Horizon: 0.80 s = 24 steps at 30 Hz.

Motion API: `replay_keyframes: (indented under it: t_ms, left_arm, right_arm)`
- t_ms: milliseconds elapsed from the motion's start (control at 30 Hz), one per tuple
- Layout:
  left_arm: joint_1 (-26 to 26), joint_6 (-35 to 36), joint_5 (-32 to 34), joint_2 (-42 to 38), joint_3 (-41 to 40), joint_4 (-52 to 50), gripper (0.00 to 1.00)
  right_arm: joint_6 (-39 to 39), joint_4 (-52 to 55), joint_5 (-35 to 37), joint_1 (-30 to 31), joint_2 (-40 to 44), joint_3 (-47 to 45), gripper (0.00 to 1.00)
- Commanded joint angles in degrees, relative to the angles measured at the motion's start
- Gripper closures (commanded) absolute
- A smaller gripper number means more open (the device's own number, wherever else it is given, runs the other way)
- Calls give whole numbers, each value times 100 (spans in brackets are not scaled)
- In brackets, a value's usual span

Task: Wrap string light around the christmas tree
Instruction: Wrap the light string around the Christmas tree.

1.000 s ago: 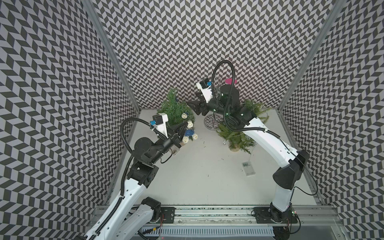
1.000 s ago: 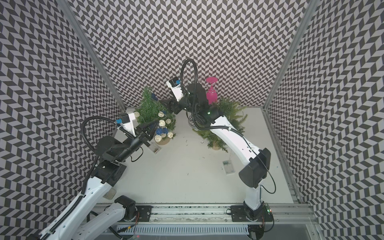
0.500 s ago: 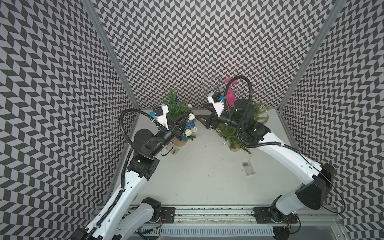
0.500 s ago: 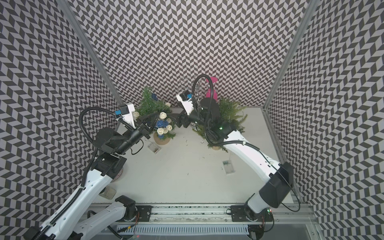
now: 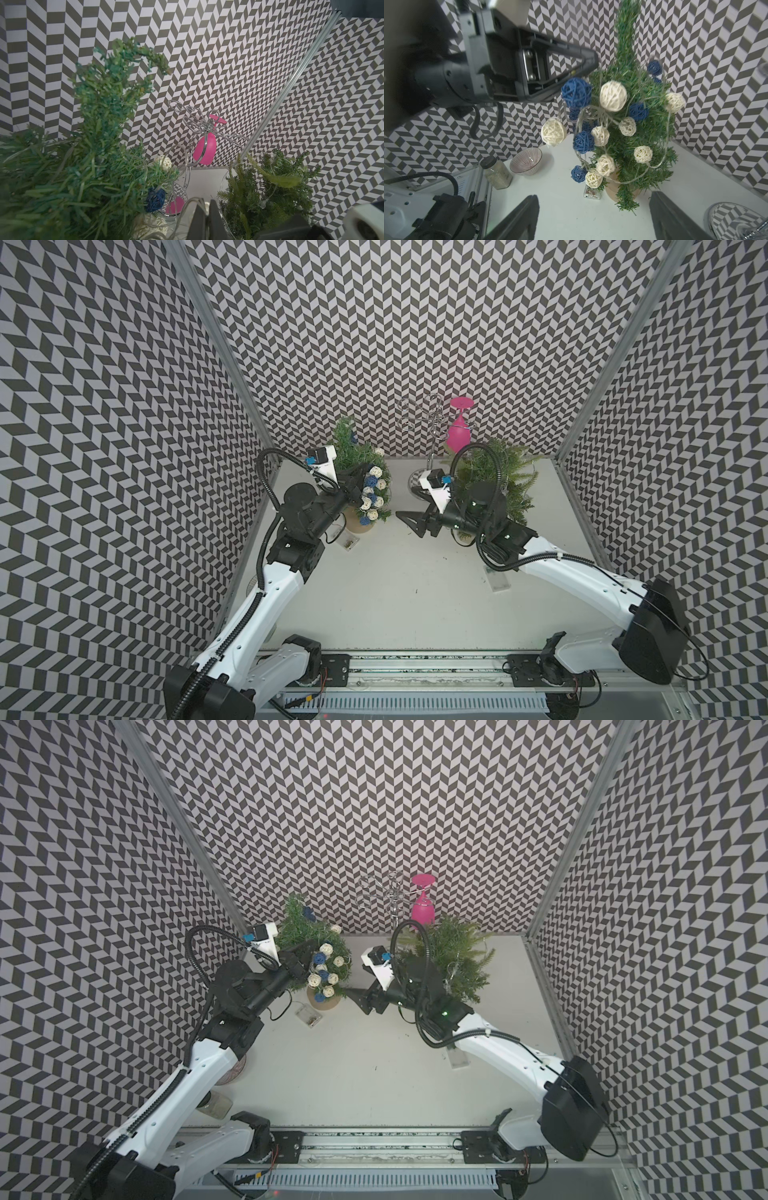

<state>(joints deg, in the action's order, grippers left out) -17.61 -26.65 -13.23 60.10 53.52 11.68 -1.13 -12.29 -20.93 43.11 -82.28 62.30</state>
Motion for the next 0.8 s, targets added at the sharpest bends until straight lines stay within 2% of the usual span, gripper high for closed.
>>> replay_keyframes:
  t_ms: [0,133,233,333,433,600,767]
  left_arm:
    - [-30,210,178,104,385,199,100]
    - [-229,333,177,132,548,331,100]
    - [-425,591,416,256,976,26,100]
    - [-453,618,409,153,849,276,100]
    - [-447,700,484,182,974,86,100]
    - [-449,857,697,109,1196,-32,100]
    - [-450,1002,595,154,1544,-330,100]
  right_arm:
    - [-366,-772,185,84,-410,161,14]
    - [-860,-998,336,214,-726,281,17]
    - [-926,-1149,352,222,-839,326,21]
    - [-923,-1030,404,258,-906,397,24]
    - [-899,-907,611,276,-734,250,24]
    - [-924,-1000,516,417,-504,76,23]
    - [-987,-897,712,538,-463,48,24]
